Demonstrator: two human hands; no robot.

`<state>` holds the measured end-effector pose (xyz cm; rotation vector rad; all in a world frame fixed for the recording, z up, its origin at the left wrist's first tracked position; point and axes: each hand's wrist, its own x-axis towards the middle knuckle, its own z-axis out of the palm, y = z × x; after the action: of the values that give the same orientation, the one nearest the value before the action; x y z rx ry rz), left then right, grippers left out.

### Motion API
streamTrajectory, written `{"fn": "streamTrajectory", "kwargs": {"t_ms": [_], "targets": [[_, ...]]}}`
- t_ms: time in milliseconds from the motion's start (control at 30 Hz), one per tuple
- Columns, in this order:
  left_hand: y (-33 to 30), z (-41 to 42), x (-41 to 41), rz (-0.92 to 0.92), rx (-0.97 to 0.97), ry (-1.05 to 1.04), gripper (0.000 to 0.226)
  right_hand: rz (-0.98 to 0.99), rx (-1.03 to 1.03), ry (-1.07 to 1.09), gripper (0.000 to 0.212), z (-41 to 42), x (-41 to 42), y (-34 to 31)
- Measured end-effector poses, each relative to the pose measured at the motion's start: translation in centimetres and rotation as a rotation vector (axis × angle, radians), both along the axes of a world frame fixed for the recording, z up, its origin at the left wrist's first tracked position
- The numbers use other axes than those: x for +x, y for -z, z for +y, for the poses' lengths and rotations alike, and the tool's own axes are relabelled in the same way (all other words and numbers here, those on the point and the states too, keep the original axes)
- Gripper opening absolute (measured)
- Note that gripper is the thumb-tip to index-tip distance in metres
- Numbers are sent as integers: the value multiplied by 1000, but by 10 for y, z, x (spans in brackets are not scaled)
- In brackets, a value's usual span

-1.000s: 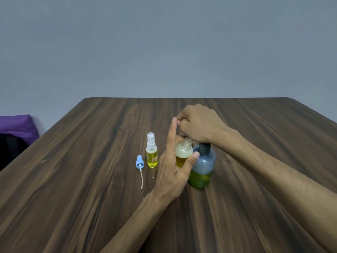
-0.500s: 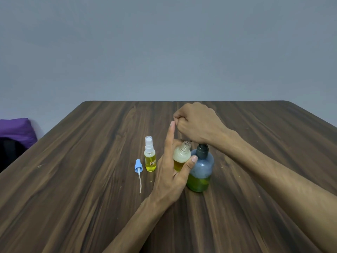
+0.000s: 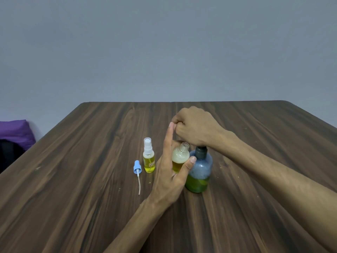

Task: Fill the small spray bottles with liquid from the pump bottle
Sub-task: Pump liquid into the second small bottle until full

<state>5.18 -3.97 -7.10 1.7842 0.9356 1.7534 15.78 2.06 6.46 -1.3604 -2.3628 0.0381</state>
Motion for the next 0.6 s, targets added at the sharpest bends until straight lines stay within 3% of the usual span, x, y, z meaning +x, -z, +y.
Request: {"fn": "streamTrajectory", "kwargs": {"t_ms": [333, 500, 600], "targets": [[-2, 1, 1, -21, -14, 22, 90, -7, -19, 1, 35, -2, -4, -1], [1, 1, 1, 18, 16, -27, 90, 206, -168, -36, 24, 0, 1, -4], [1, 1, 1, 20, 33, -32, 91, 363, -302, -57, 32, 1, 6, -13]]}}
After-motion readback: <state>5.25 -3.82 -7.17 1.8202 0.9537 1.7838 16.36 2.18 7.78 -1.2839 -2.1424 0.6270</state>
